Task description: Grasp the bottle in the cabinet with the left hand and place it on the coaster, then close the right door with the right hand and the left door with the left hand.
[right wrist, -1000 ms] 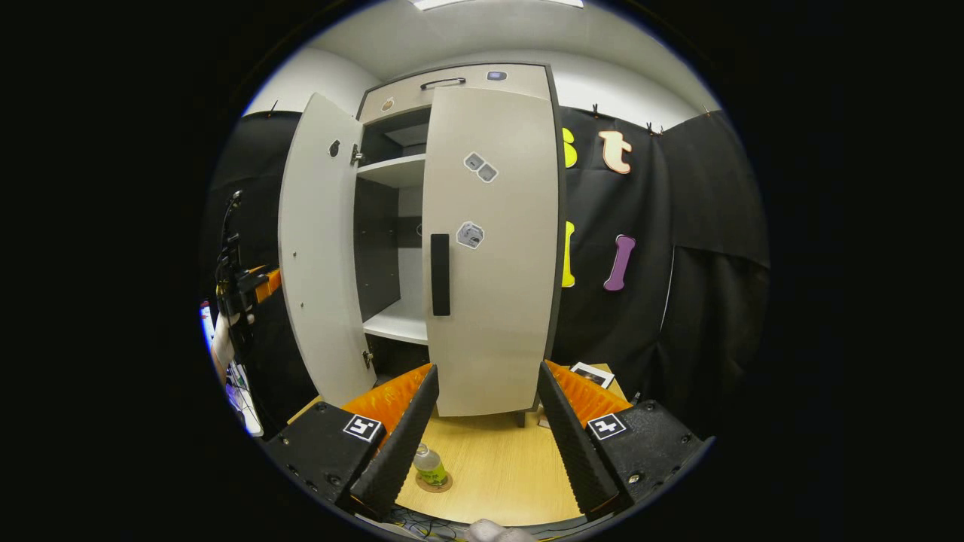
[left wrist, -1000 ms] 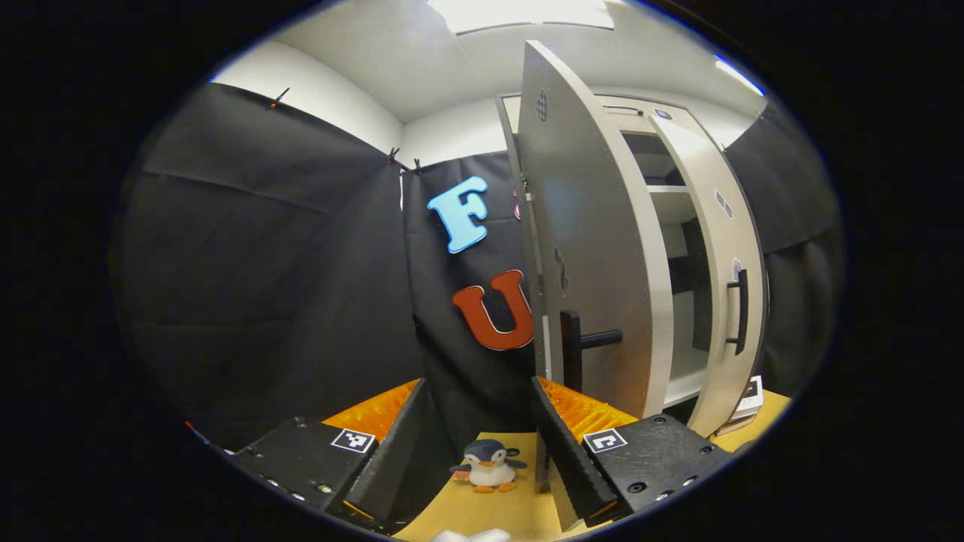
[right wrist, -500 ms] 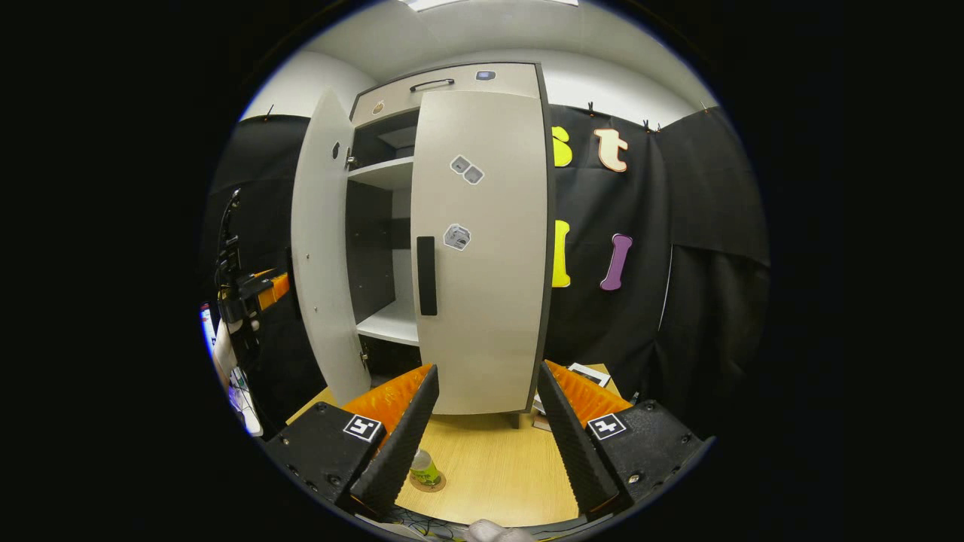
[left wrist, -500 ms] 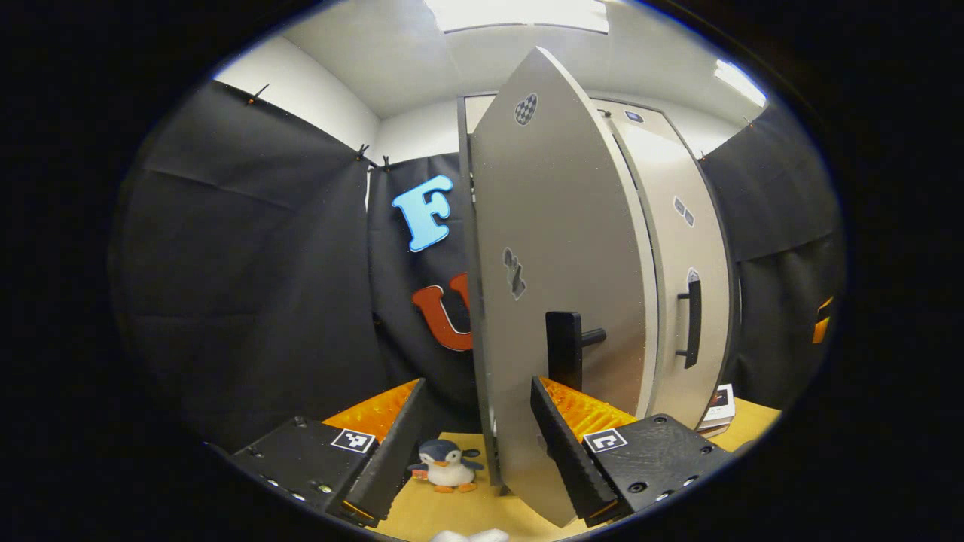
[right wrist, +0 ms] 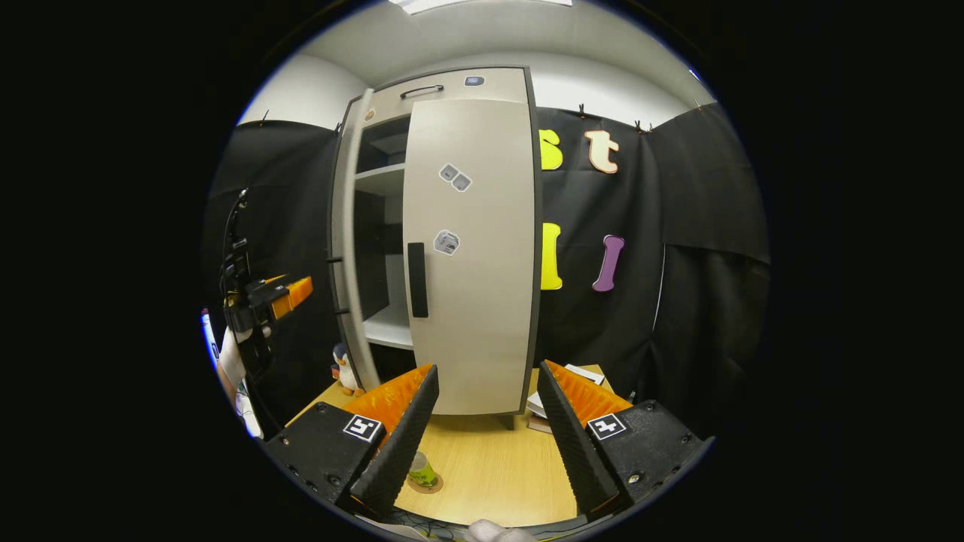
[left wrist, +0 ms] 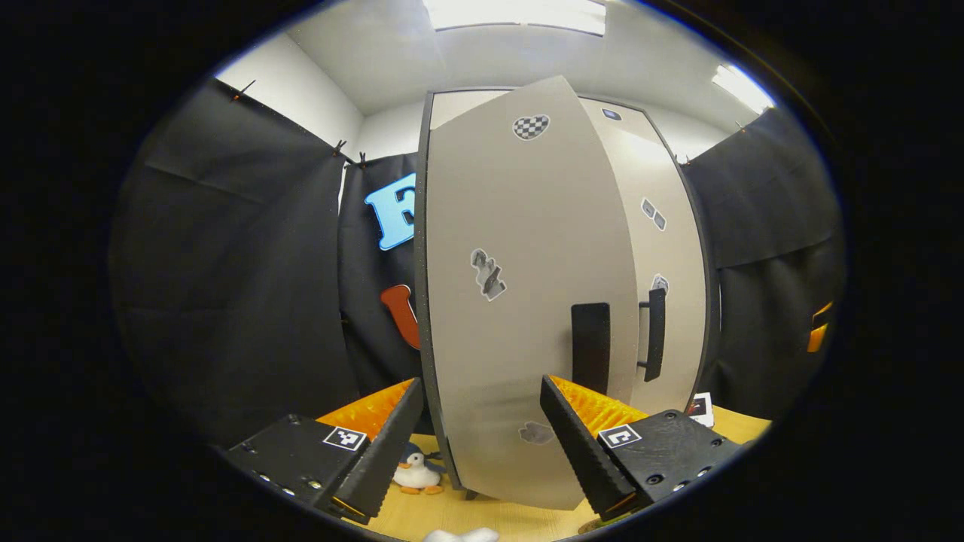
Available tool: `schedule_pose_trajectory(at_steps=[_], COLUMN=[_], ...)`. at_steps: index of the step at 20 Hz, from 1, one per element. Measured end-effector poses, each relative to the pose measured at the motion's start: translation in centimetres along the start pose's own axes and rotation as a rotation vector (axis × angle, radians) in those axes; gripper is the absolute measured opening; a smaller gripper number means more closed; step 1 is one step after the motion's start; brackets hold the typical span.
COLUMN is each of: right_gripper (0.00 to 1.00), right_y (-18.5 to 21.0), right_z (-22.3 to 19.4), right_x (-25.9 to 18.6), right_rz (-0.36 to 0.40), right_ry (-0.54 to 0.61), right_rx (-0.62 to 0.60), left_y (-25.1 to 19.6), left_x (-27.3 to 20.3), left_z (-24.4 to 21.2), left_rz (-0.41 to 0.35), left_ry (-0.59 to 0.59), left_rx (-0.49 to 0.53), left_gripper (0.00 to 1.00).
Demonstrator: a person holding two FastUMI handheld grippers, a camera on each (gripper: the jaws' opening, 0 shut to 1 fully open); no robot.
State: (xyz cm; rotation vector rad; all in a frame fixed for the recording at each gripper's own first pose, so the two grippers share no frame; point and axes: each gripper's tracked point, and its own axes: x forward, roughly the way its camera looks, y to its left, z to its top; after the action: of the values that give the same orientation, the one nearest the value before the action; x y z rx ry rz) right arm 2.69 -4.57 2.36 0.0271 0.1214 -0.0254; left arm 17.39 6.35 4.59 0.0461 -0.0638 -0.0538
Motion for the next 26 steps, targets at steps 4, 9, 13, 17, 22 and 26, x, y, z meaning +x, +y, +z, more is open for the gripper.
schedule_pose_trajectory(at_steps=[4,9,13,17,22,26], right_gripper=[0.82,0.82,0.82,0.82,0.82,0.82], right_y=[0.5,1.4,2.3,2.7,4.0,5.5], right_z=[0.2,1.0,1.5,1.1,-0.2,-1.2], right_x=[0.6,1.0,1.1,1.0,0.8,1.0], right_rz=[-0.004,-0.006,-0.008,-0.03,-0.036,-0.01], right_ry=[-0.007,-0.039,-0.062,-0.075,-0.071,-0.045], right_rx=[-0.005,-0.01,0.003,0.006,0.013,0.016], left_y=[-0.5,-1.2,-1.3,-0.5,0.5,0.3], left_x=[-1.2,-3.4,-6.0,-8.9,-11.5,-12.2], left_z=[0.2,0.5,-0.4,-2.3,-4.5,-4.4], left_rz=[-0.014,-0.028,-0.032,-0.005,0.043,0.037], left_ry=[0.011,0.02,0.041,0.085,0.121,0.113], left_rx=[-0.018,-0.046,-0.055,-0.069,-0.023,-0.023], left_gripper=[0.95,0.96,0.96,0.96,0.96,0.96])
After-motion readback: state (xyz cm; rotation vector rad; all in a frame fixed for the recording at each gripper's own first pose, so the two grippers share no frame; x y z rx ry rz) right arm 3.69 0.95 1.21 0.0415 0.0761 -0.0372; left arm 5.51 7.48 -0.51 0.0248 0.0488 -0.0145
